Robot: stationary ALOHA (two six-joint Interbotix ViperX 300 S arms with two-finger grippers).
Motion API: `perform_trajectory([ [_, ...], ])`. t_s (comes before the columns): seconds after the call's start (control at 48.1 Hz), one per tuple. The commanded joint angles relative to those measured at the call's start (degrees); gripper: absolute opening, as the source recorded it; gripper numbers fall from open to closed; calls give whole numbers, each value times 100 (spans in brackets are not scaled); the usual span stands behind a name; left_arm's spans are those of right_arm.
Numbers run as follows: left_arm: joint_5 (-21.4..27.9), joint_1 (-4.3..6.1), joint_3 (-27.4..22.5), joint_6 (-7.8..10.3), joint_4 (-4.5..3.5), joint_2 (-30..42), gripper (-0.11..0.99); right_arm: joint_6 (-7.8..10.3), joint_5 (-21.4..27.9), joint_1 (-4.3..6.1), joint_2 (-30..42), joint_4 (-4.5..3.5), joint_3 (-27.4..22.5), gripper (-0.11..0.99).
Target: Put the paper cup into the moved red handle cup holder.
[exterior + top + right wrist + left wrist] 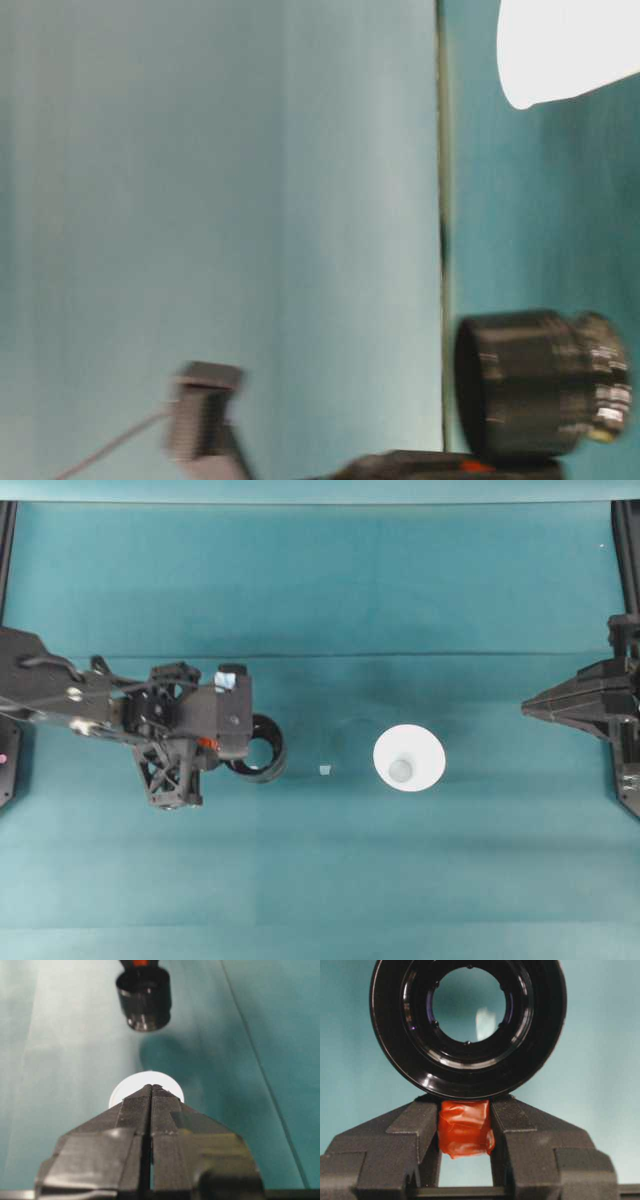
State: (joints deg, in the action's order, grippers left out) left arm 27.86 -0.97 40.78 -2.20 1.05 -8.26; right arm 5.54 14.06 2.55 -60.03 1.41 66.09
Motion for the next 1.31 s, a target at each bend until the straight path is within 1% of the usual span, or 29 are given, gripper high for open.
perform_trajectory([
  [0.0, 457, -9, -343, 18, 9, -299, 29, 53, -35, 18, 79, 18, -132, -11],
  [0.104, 905, -9, -606, 114, 9, -413, 29, 62, -35, 18, 79, 18, -123, -11],
  [0.249, 1222, 0, -914, 264, 9, -431, 29, 62, -35, 18, 79, 18, -123, -11],
  [0.353, 1380, -9, -1116, 264, 9, -378, 29, 62, -35, 18, 79, 18, -123, -11],
  [0.52, 1389, 9, -1450, 264, 9, -158, 29, 62, -35, 18, 79, 18, -123, -11],
  [0.582, 1371, 0, -1705, 264, 9, 35, 29, 62, -35, 18, 70, 18, -114, -11],
  [0.686, 1371, -18, -2039, 299, 9, 352, 29, 62, -35, 18, 79, 18, -114, -11],
  [0.79, 1397, -18, -2259, 378, 9, 642, 29, 62, -35, 18, 70, 18, -123, -11],
  [0.873, 1424, -18, -2355, 422, 9, 747, 29, 62, -26, 18, 70, 18, -123, -11],
  [0.998, 1441, -18, -2364, 448, 9, 765, 29, 53, -35, 18, 70, 18, -123, -11],
  [1.289, 1441, -26, -2320, 448, 9, 791, 29, 62, -35, 18, 62, 18, -114, -11],
])
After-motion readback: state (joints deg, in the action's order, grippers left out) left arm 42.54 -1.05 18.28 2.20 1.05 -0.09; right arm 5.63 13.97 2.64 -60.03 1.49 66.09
